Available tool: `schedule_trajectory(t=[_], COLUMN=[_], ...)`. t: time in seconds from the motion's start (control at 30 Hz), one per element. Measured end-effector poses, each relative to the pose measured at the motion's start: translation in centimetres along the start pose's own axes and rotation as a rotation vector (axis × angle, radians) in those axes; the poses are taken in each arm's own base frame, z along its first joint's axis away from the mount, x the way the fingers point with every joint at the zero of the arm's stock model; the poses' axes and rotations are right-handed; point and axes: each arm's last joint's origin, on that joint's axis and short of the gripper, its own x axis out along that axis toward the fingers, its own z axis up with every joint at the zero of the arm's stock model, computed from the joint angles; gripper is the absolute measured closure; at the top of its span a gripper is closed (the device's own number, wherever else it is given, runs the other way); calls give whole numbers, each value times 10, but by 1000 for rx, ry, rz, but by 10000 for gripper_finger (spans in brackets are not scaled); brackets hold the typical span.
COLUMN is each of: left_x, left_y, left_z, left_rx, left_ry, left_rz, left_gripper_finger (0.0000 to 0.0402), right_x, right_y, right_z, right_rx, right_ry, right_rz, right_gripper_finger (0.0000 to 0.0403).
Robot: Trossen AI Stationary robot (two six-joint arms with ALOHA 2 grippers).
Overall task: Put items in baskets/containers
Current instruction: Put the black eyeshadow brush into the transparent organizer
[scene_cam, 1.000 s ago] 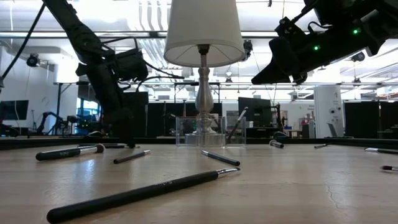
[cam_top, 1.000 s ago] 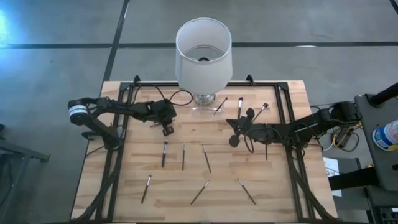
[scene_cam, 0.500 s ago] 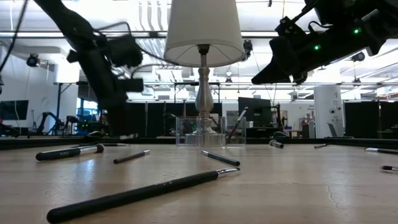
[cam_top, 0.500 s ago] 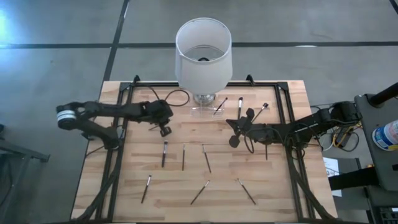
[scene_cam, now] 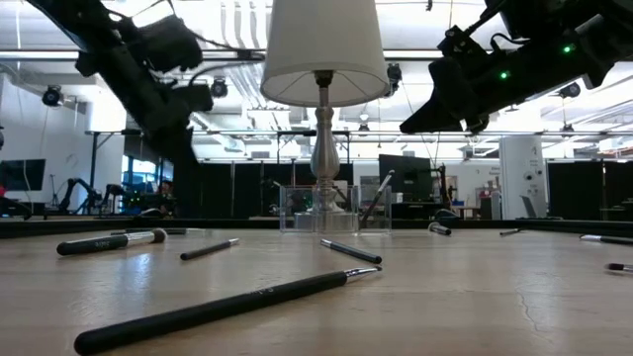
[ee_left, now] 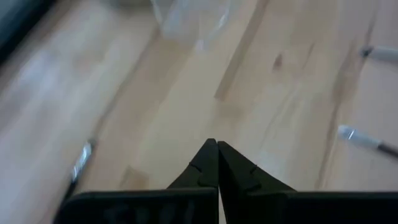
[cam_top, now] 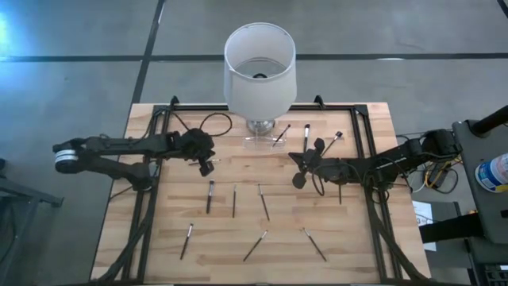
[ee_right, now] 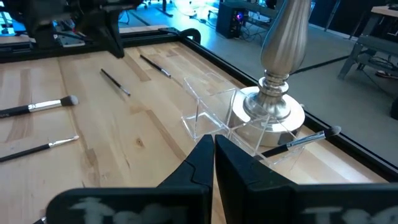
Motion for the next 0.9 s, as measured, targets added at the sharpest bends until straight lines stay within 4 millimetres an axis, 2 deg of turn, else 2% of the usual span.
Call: schedule_trajectory(t=[0.13, 0.33, 0.47, 0.6, 0.9], left_x=[15, 45, 61, 71, 76], left_y=[3, 2, 0, 1, 3], left_z=[3, 17, 25, 29, 19], left_rx=[0, 112, 192, 230, 251], left_ry=[98, 256, 306, 326, 370], left_rz=[43, 54, 45, 83, 82], left_gripper_finger=[386, 353, 347, 346, 346], right_x=[0, 0, 0, 0, 0], right_y=[0, 0, 0, 0, 0], right_z=[0, 0, 0, 0, 0], right_rx=[0, 1, 0, 0, -1], right_ry=[-2, -2, -1, -1, 0], right_rz=[1, 1, 1, 1, 1], right_gripper_finger=[394, 394, 394, 394, 394])
